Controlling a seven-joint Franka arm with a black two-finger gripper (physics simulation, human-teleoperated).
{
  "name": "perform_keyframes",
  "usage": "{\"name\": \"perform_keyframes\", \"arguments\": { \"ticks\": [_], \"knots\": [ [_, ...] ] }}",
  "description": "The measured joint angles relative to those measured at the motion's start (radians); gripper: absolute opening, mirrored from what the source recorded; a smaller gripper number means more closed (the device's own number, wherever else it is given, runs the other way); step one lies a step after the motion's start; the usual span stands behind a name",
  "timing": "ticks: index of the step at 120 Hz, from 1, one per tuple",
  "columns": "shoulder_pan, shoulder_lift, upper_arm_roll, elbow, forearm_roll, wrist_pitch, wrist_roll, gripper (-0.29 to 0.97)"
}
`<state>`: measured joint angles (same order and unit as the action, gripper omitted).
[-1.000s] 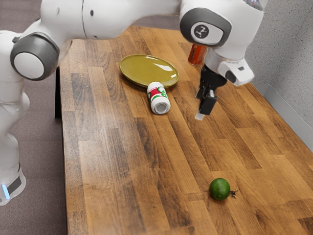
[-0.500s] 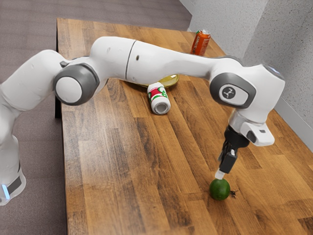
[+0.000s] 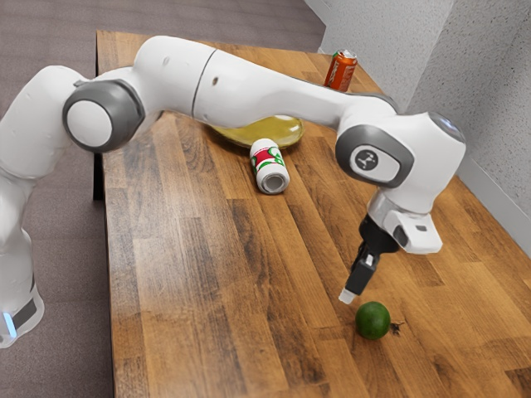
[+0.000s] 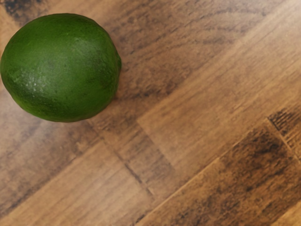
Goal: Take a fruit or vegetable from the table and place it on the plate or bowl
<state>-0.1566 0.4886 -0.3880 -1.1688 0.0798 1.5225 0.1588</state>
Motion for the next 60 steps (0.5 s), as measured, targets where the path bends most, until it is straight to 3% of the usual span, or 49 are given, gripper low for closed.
{"name": "perform_keyframes", "arguments": {
  "ticks": [60],
  "knots": [
    [0.031,0.016,-0.008,-0.005,0.026,0.152,0.116,0.68]
  ]
}}
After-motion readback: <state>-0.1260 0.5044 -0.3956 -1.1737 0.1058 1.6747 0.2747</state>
